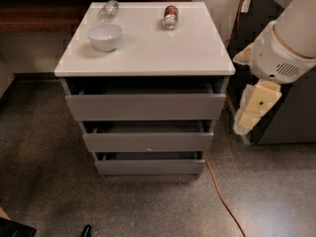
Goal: Pick apple from middle drawer and place on counter
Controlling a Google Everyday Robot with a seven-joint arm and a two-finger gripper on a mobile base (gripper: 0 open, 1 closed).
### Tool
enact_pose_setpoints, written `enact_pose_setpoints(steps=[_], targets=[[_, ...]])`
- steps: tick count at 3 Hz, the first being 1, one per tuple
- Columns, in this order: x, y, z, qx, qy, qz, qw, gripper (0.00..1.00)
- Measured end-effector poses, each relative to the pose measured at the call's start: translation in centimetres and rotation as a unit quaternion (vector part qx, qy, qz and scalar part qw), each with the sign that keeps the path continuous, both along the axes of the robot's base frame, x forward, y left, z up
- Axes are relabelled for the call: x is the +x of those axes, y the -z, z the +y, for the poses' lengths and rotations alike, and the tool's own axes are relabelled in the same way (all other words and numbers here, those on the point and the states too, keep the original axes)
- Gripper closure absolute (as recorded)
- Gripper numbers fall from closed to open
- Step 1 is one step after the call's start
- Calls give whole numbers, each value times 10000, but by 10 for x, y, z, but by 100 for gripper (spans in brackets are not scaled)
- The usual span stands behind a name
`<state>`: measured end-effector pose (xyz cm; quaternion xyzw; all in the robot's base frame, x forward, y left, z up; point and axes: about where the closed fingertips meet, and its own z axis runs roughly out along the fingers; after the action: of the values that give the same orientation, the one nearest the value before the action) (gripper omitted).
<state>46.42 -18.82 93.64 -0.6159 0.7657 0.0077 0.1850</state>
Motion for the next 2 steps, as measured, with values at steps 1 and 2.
enact_pose_setpoints(steps=[1,2], targets=[[17,42,21,293,-227,148,9992,0],[29,89,50,626,-492,187,9967,0]])
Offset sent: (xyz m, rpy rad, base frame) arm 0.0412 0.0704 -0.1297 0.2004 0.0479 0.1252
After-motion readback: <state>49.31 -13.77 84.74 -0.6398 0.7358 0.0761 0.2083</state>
